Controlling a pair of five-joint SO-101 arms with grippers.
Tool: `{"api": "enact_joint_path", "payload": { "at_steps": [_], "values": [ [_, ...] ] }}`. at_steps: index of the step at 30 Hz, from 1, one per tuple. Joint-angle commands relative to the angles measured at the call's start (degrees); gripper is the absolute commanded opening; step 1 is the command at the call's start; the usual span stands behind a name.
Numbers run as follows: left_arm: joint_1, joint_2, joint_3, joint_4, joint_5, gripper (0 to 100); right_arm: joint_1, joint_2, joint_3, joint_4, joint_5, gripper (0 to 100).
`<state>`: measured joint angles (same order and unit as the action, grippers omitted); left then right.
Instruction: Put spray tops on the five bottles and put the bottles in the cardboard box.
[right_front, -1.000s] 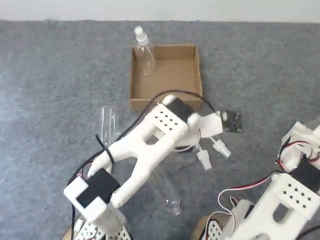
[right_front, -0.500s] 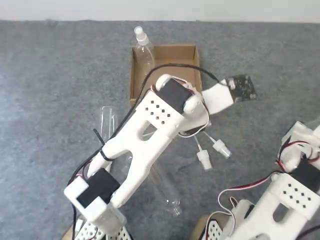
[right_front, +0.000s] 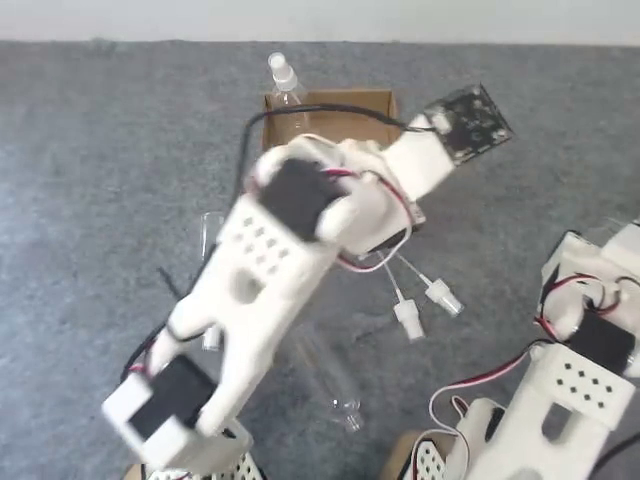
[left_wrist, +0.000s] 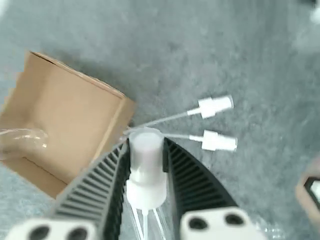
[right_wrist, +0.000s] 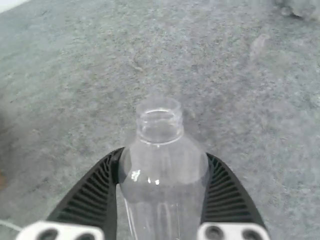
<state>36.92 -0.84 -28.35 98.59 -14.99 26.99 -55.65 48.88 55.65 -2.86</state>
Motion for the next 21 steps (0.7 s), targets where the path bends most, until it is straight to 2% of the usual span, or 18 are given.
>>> {"api": "enact_joint_path", "payload": {
  "at_steps": [1,7,11,16,21],
  "values": [
    [-1.1,-10.5,-3.3,1.7,3.0,1,-4.6,-1.9,-0.9,-0.7,0.0,8.0],
    [-7.2,-16.6,-2.9,-0.7,7.2,1,-11.9,-2.2,-1.0,-0.7,-0.3,8.0],
    [-8.4,-20.7,-2.9,-0.6,8.4,1,-18.6,-6.5,-0.6,-0.6,-0.4,8.0],
    [-11.3,-25.0,-2.9,-1.3,8.4,1,-29.5,-13.9,0.9,-0.3,0.0,8.0],
    [-15.8,-28.5,-2.9,-2.9,13.2,1,-40.6,-18.1,3.9,-3.6,0.0,8.0]
  ]
}}
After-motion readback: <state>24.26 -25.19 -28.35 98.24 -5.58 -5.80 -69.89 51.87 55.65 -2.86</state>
